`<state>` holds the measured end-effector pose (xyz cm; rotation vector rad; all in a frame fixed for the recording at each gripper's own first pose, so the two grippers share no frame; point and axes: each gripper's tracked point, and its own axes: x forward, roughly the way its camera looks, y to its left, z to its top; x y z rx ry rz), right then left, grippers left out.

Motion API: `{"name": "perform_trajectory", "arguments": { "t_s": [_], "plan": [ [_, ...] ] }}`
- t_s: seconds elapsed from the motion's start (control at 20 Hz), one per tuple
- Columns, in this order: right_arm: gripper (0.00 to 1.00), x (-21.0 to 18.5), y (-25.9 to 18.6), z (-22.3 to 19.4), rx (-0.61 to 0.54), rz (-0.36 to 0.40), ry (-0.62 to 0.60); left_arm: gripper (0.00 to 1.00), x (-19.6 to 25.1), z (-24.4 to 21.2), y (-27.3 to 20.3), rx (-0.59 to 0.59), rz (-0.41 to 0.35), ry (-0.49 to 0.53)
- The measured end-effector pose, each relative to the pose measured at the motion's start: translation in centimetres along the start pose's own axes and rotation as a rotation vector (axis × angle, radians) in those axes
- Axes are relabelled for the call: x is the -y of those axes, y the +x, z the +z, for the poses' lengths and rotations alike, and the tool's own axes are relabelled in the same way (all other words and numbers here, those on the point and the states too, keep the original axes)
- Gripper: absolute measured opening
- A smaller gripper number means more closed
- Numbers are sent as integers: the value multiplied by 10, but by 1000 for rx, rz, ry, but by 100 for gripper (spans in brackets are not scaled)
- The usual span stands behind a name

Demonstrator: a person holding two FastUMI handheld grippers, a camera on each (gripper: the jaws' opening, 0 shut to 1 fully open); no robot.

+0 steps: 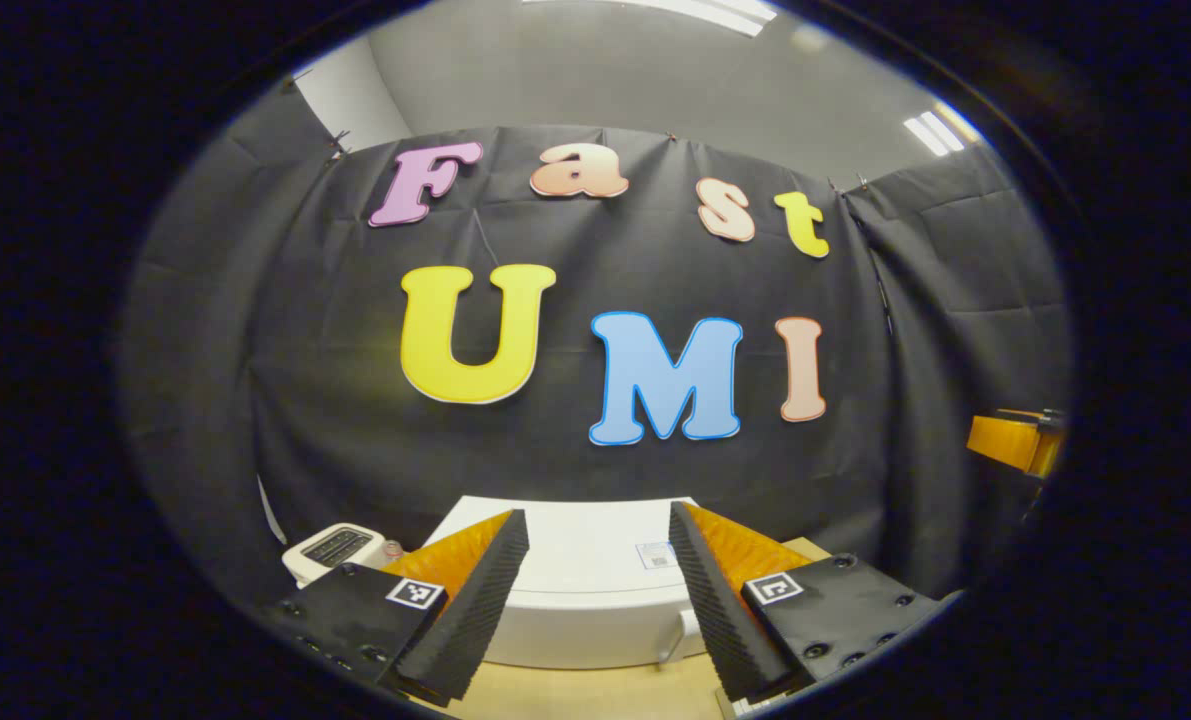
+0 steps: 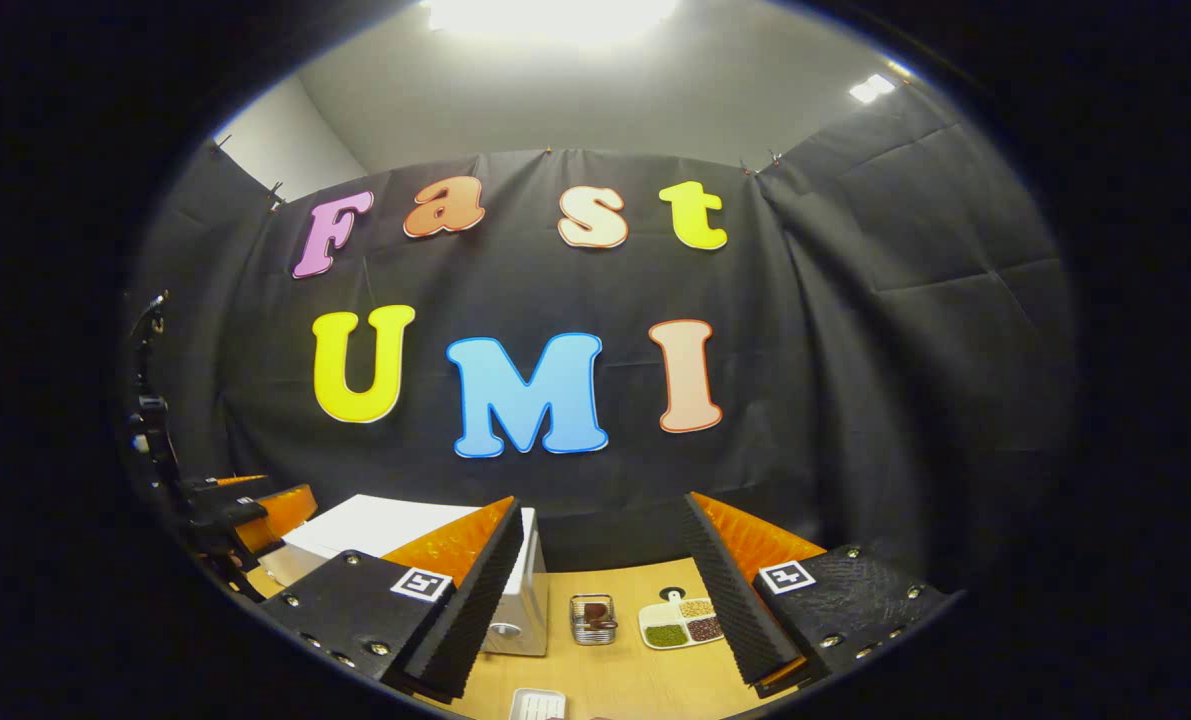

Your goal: Open the microwave oven with the left hand, put the food in, and close the microwave oven.

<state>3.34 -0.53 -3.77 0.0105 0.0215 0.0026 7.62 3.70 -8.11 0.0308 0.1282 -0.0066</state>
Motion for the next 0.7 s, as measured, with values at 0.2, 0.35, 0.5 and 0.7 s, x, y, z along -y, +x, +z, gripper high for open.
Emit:
{"name": "perform_trajectory", "arguments": {
  "t_s": [0.2,0.35,0.5,0.7],
  "plan": [
    [96,-28,-2,17,4,20,18,94,-46,51,-43,61,64,-10],
    [96,-41,-9,17,4,8,29,96,-64,43,-64,62,55,-12],
    [96,-52,-14,19,11,-7,6,96,-82,39,-70,80,58,-30],
    [96,-63,-27,22,18,-37,-34,94,-91,39,-63,89,31,-45]
  ]
}}
